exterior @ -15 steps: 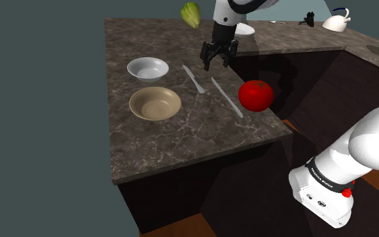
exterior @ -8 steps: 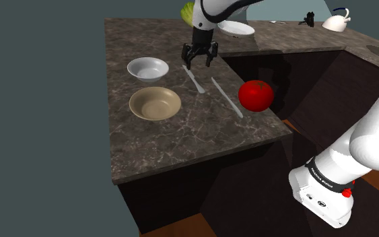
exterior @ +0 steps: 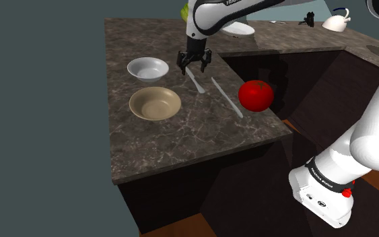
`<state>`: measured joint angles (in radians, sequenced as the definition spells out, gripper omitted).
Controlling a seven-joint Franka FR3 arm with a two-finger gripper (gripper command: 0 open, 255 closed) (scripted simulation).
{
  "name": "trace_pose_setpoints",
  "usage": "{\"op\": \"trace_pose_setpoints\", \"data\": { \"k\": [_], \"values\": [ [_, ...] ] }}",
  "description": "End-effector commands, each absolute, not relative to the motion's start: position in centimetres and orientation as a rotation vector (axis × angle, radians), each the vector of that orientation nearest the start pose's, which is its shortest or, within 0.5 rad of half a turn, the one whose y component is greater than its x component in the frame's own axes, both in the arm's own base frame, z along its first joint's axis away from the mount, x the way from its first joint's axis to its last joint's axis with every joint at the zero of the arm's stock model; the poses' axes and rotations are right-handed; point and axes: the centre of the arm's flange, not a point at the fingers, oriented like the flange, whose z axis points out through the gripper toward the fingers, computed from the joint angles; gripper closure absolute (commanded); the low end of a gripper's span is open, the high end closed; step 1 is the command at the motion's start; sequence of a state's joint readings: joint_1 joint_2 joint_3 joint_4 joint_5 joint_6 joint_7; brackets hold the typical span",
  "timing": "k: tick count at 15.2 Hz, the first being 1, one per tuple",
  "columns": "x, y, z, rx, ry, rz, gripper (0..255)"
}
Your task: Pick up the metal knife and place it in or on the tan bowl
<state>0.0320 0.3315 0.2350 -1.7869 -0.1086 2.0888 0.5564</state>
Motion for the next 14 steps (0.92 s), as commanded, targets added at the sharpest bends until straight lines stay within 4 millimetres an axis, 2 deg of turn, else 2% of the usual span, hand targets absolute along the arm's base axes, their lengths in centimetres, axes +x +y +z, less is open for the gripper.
{"op": "trace_pose_setpoints", "data": {
  "k": [1, 9, 10, 14],
  "values": [
    [61.73, 15.26, 36.27, -3.141, 0.389, 0.016, 0],
    [61.74, 15.27, 36.28, -3.141, 0.389, 0.016, 0],
    [61.74, 15.27, 36.28, -3.141, 0.389, 0.016, 255],
    [61.74, 15.26, 36.28, -3.141, 0.389, 0.016, 255]
  ]
}}
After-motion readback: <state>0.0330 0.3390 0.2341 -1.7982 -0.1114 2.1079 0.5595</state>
